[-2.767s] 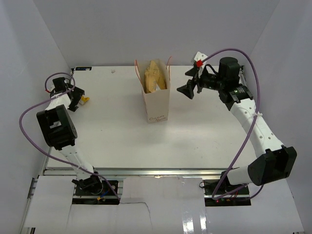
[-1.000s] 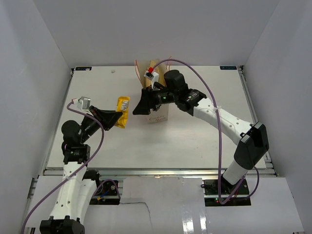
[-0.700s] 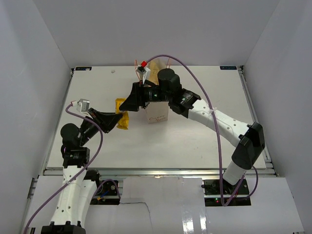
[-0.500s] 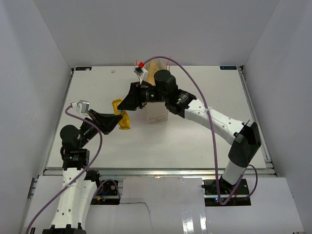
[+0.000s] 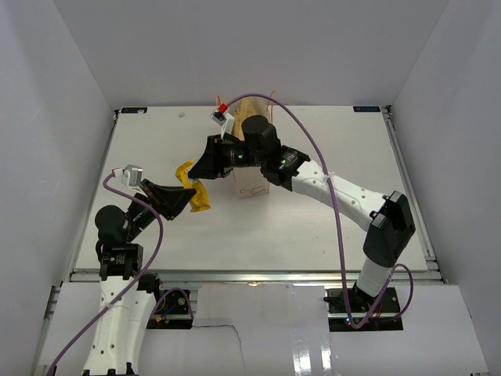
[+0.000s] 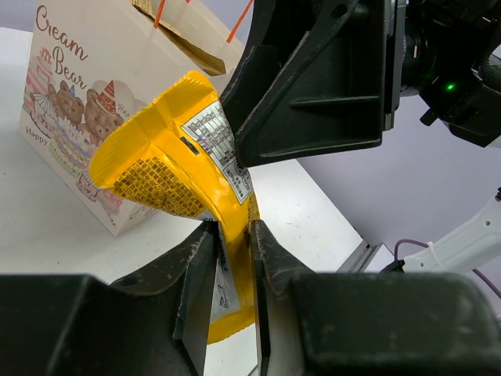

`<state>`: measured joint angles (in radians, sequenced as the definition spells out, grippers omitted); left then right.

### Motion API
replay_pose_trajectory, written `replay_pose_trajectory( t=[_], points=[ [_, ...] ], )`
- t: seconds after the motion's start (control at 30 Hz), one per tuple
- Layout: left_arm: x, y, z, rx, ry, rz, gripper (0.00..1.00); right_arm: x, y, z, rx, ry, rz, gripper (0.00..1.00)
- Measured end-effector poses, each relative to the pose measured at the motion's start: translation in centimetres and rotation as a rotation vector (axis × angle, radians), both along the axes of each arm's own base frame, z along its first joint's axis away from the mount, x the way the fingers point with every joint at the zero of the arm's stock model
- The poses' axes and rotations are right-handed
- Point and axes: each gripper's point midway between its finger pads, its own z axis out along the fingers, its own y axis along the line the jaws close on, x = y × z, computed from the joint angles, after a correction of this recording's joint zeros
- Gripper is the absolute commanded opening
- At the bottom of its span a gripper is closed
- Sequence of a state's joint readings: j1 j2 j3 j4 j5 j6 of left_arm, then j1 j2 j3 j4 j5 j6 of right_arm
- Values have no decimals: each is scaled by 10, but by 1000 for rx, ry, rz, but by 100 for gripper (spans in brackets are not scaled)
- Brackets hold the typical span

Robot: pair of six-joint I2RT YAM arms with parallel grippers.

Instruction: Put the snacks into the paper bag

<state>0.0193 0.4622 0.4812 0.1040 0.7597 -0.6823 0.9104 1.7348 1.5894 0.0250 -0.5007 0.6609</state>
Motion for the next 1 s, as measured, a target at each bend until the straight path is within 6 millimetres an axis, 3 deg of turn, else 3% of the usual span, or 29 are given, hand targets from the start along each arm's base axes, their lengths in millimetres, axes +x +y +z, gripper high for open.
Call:
replay_pose_trajectory(
  t=[0.17, 0.2, 0.27, 0.5, 0.6, 0.63, 0.67, 0.8, 1.0],
  points=[
    [0, 0, 0, 0, 2, -1, 35, 1, 0, -2, -3, -11, -3, 20],
    [0, 0, -1, 0, 2, -1, 36, 1, 0, -2, -3, -12, -2, 9],
    [1, 0, -1, 0, 6, -2, 39, 1, 1, -2, -4, -16, 0, 8],
    [2, -1, -3, -5, 21, -5, 73, 1, 1, -4, -8, -58, 18, 8],
    [2, -1, -1, -8, 20, -6, 77, 1, -2, -2, -2, -102, 50, 8],
    [1, -1, 0, -7, 16, -5, 84, 1, -3, 0, 4, -118, 65, 8],
    [1, -1, 1, -5, 11, -5, 90, 1, -5, 5, 13, -139, 80, 8],
    [1, 0, 12, 2, -21, -2, 95, 16, -16, 28, 56, -228, 95, 8],
    [3, 5, 32, 30, -87, 40, 98, 65, -54, 80, 110, -411, -22, 8]
  ],
)
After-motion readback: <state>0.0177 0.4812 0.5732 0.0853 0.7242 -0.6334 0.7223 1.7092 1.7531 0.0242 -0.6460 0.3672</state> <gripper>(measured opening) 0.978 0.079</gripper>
